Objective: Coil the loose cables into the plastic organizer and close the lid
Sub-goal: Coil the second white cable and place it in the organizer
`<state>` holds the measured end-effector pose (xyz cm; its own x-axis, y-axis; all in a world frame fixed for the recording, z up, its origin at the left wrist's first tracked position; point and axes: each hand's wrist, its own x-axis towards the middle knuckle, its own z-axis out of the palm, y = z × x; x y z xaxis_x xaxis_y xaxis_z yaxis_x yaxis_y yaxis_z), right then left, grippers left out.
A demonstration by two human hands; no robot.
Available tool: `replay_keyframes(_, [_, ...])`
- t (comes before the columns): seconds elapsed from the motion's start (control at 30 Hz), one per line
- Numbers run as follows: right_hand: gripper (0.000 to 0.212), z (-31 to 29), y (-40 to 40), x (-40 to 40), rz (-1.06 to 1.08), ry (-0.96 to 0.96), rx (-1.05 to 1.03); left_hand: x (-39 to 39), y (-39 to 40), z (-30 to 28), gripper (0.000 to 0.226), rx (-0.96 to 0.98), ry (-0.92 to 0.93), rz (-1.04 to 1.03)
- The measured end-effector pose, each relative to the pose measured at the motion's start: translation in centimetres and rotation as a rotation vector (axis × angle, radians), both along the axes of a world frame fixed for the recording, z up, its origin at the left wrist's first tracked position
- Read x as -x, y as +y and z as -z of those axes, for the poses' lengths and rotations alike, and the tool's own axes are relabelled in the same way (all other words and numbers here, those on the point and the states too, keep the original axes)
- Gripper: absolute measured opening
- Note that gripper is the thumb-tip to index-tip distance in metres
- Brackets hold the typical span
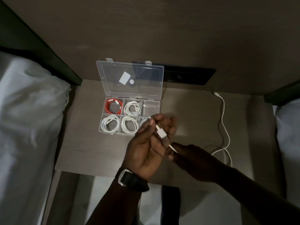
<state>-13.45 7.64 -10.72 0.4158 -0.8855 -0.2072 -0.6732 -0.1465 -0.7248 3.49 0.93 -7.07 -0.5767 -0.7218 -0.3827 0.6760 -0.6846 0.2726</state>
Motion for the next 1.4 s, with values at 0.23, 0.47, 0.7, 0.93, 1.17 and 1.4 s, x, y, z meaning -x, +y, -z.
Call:
replay_keyframes(0.23, [0.033, -4.9, 0.9, 0.7, -0.015, 0.067, 0.006, -1.9, -1.2, 2.6, 0.02, 0.385, -0.644, -0.09])
replay_keyframes(0.47, [0.032, -7.4, -4.8, 2.4, 0.188, 0.064, 0.36, 1.2, 2.5, 1.7, 0.025, 0.399, -0.654, 0.225])
replay_keyframes(0.7, [0.033, -3.4, -6.5, 1.8, 0.505, -0.137, 0.131, 1.3, 1.9, -1.4, 0.027, -0.148, -0.094, 0.183])
replay_keyframes(0.93, [0.039, -0.8, -0.2, -0.8, 0.243, -0.003, 0.036, 0.0, 0.0, -1.9, 0.029, -0.159, -0.006, -0.233])
replay_keyframes(1.17, [0.021, -6.4, 1.3, 0.8, 0.041, 0.068, 0.17, -0.7, -1.0, -0.4, 0.026, 0.255, -0.548, -0.174])
replay_keyframes(1.4, [0.025, -8.8, -5.6, 2.7, 0.195, 0.06, 0.405, 2.4, 2.9, -1.4, 0.024, 0.237, -0.506, 0.095])
